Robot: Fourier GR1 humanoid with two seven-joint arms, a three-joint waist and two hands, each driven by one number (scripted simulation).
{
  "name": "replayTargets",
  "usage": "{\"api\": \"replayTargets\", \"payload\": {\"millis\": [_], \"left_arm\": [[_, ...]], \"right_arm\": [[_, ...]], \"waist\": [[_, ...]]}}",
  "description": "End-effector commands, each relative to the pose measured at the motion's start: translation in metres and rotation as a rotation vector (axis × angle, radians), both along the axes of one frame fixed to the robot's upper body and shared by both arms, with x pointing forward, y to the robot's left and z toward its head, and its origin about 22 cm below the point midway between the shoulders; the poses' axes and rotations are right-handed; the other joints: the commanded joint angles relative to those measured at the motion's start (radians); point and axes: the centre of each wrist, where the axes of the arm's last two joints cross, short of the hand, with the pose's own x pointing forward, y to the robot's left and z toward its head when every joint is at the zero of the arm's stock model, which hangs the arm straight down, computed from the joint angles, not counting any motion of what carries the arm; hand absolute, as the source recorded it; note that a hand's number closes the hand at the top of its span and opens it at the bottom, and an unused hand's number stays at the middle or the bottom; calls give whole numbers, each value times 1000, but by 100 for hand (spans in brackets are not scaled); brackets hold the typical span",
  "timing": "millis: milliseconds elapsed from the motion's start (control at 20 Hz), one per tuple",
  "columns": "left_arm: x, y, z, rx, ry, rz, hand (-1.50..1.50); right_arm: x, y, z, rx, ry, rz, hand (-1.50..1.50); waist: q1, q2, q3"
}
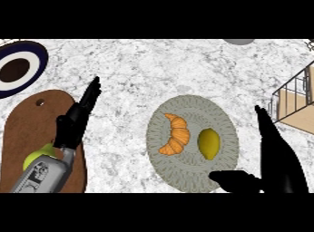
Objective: Pick the lemon from the placemat and place it in the tiered shelf
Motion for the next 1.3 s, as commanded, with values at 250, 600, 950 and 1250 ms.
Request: {"api": "replayTargets", "payload": {"millis": [250,600,950,1250], "left_arm": [[-4,18,0,-1,1,-1,0],[4,8,-4,0,-19,12,0],[-11,12,-16,9,16,0,0],[-7,10,-12,7,-10,13,0]], "right_arm": [[24,50,6,-82,128,-122,-150],[30,48,9,-32,130,-132,-150],[43,50,2,-66,153,-164,-150],[38,56,-5,-68,191,-168,-150]], "waist": [[-4,-1,2],[-19,0,3],[-10,-1,3],[-13,-1,3]]}}
